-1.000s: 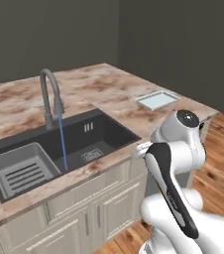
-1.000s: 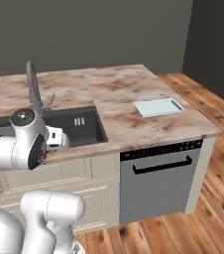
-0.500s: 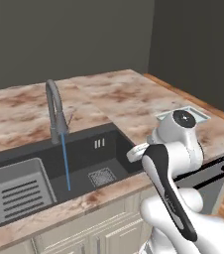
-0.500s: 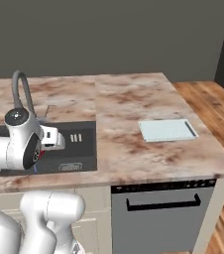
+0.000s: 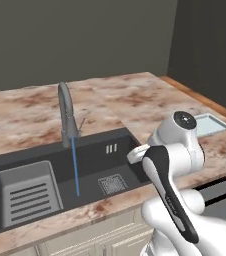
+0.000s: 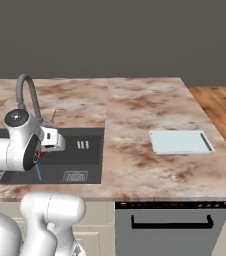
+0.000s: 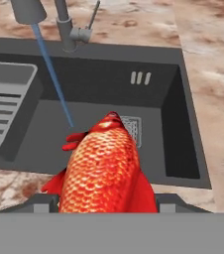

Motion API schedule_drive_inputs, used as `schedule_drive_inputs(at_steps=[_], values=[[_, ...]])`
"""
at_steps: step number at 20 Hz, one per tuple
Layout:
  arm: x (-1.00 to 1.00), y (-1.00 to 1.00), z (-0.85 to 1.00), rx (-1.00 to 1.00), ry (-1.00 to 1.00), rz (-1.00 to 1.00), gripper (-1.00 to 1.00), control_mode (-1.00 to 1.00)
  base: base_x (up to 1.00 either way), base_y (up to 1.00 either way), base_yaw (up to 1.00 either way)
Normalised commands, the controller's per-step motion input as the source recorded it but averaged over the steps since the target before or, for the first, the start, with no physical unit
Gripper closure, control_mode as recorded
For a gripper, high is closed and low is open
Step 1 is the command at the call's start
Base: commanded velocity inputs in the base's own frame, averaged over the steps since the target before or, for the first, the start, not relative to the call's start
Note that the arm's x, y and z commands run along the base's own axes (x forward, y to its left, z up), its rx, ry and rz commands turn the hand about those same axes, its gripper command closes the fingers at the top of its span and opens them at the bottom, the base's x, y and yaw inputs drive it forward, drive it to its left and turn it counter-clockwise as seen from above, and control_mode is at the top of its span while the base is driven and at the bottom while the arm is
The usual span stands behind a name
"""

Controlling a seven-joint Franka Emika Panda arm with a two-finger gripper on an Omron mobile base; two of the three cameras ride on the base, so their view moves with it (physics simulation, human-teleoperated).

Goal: Take the fish out of the fridge, briefly rinse it in the sink, and place it on the tray next to the sink.

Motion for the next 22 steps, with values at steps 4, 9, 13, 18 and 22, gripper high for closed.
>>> schedule_drive_inputs(at_steps=[4,9,13,18,22], values=[[0.03,0.01,-0.04,0.02,0.00,0.00,1.00,-1.00,0.01,0.12,0.02],[0.63,0.09,-0.14,0.01,0.00,0.09,1.00,-1.00,0.00,0.00,0.00],[0.61,0.22,-0.31,0.02,0.00,0.42,1.00,-1.00,0.00,0.00,0.00],[0.79,0.68,-0.46,0.03,0.07,0.43,1.00,-1.00,0.00,0.00,0.00],[0.83,0.95,-0.56,0.00,0.08,0.38,1.00,-1.00,0.00,0.00,0.00]])
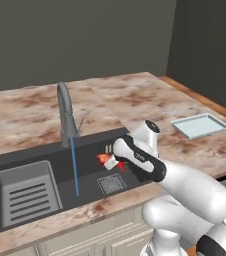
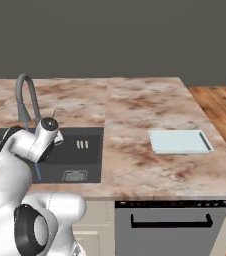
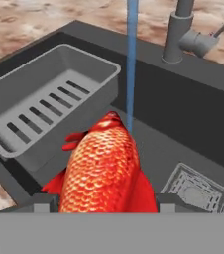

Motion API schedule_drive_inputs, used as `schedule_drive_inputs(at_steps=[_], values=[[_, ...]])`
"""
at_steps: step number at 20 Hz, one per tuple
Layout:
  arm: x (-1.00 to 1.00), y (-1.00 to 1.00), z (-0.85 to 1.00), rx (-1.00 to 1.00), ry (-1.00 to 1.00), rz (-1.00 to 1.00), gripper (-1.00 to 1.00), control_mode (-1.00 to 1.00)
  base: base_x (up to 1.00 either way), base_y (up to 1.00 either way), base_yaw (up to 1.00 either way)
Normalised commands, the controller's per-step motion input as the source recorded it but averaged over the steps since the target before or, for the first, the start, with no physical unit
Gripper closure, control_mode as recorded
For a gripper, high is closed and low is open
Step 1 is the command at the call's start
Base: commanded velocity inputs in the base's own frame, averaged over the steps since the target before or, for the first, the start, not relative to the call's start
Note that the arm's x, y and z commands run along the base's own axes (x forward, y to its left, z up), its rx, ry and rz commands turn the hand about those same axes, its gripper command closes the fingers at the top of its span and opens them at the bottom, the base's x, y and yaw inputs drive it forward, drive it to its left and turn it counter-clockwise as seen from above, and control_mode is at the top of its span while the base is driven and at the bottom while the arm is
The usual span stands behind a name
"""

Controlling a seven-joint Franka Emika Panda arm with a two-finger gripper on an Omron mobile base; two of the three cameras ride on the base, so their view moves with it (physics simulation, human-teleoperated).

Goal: Take the fish out of the fridge, briefly rinse it in the sink, and place it on the tray next to the sink.

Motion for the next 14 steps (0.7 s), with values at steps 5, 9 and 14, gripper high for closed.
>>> schedule_drive_inputs(at_steps=[5,9,14], values=[[0.34,0.43,-0.25,0.07,0.07,0.24,1.00,-1.00,0.00,0.00,0.00],[-0.14,-0.21,-0.11,0.16,-0.02,0.00,1.00,-1.00,0.00,0.00,0.00],[-0.02,-0.07,0.00,0.17,0.00,0.00,1.00,-1.00,0.00,0.00,0.00]])
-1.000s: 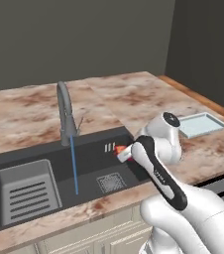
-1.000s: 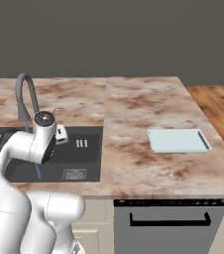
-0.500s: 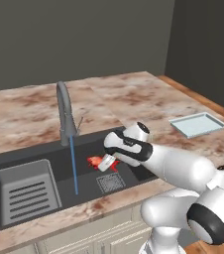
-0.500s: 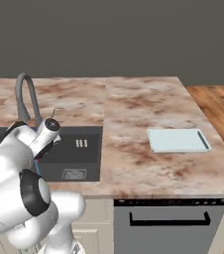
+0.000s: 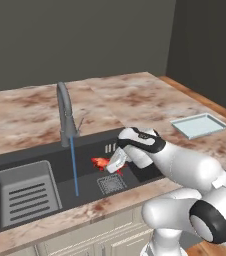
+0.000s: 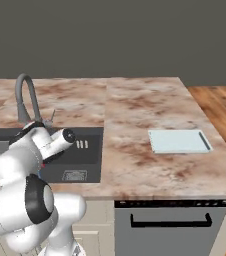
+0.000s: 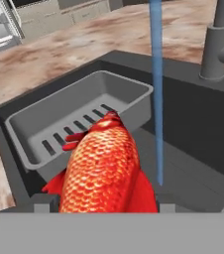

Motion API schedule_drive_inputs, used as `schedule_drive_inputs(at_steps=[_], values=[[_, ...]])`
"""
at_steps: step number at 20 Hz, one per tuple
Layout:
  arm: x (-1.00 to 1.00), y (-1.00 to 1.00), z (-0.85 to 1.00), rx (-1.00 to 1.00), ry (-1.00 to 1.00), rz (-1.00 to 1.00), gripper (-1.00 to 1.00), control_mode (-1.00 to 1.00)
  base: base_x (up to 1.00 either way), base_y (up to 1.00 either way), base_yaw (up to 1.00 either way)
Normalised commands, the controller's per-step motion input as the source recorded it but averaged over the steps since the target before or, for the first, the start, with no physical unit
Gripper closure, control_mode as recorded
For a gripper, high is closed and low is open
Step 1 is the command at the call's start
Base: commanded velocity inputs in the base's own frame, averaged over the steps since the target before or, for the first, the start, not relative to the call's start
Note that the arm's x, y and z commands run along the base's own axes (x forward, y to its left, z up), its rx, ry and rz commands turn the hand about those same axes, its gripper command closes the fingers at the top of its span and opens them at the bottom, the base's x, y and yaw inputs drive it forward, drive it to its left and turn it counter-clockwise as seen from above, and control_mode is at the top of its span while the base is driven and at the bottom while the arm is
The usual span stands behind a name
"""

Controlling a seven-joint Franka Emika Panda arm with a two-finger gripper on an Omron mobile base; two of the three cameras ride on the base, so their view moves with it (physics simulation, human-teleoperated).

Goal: Take the fish out of the fridge, briefly rinse it in the sink, and place it on the tray next to the sink.

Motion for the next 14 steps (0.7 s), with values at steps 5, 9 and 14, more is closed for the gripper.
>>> schedule_drive_inputs(at_steps=[5,9,14], values=[[0.12,0.36,-0.06,0.07,0.00,0.00,1.00,-1.00,0.00,0.00,0.00],[0.01,0.19,-0.09,0.19,0.00,0.00,1.00,-1.00,0.00,0.00,0.00],[0.00,0.01,-0.01,0.18,0.01,0.00,1.00,-1.00,0.00,0.00,0.00]])
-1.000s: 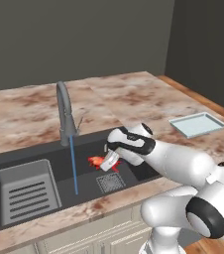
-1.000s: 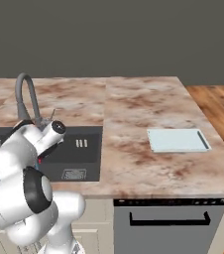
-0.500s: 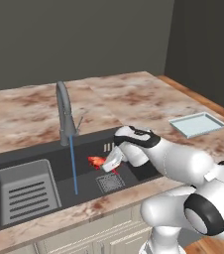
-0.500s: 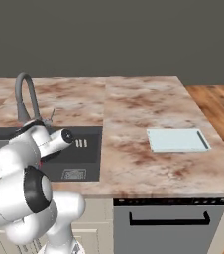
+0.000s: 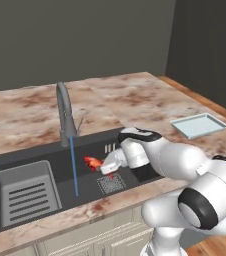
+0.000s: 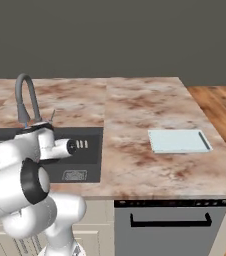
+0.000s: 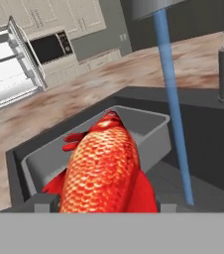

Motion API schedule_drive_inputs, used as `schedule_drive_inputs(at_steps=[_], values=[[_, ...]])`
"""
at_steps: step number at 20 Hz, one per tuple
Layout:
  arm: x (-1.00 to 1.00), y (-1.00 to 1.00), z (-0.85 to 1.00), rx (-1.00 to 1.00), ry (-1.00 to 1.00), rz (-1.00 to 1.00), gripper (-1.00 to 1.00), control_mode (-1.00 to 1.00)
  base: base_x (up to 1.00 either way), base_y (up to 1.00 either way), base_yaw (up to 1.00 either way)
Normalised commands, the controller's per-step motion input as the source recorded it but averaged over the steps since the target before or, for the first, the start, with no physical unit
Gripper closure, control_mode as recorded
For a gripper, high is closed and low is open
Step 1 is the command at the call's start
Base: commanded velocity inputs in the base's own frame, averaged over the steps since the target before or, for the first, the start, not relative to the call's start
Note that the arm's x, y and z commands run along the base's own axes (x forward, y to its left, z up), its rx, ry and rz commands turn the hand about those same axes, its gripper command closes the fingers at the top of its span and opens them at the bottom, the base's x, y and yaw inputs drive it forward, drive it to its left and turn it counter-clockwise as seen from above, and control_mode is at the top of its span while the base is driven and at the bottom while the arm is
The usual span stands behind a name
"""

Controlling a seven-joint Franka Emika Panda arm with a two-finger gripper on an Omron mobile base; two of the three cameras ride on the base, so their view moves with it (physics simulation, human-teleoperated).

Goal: Take the fish out of the fridge, briefly rinse it in the sink, and place it on the tray next to the sink.

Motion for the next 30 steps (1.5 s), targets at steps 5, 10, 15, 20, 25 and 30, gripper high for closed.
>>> schedule_drive_inputs(at_steps=[5,10,15,20,25,30], values=[[0.13,0.06,0.00,0.01,0.00,0.00,1.00,-1.00,0.00,0.00,0.00],[0.21,0.07,-0.09,0.00,0.02,0.00,1.00,-1.00,0.00,0.00,0.00],[0.04,0.08,-0.28,-0.03,0.08,0.00,1.00,-1.00,0.00,0.00,0.00],[0.00,0.04,-0.21,-0.01,0.07,0.00,1.00,-1.00,0.00,0.00,0.00],[0.00,0.14,-0.23,-0.05,0.09,0.00,1.00,-1.00,0.00,0.00,0.00],[0.00,0.13,-0.26,-0.06,0.05,0.01,1.00,-1.00,0.00,0.00,0.00]])
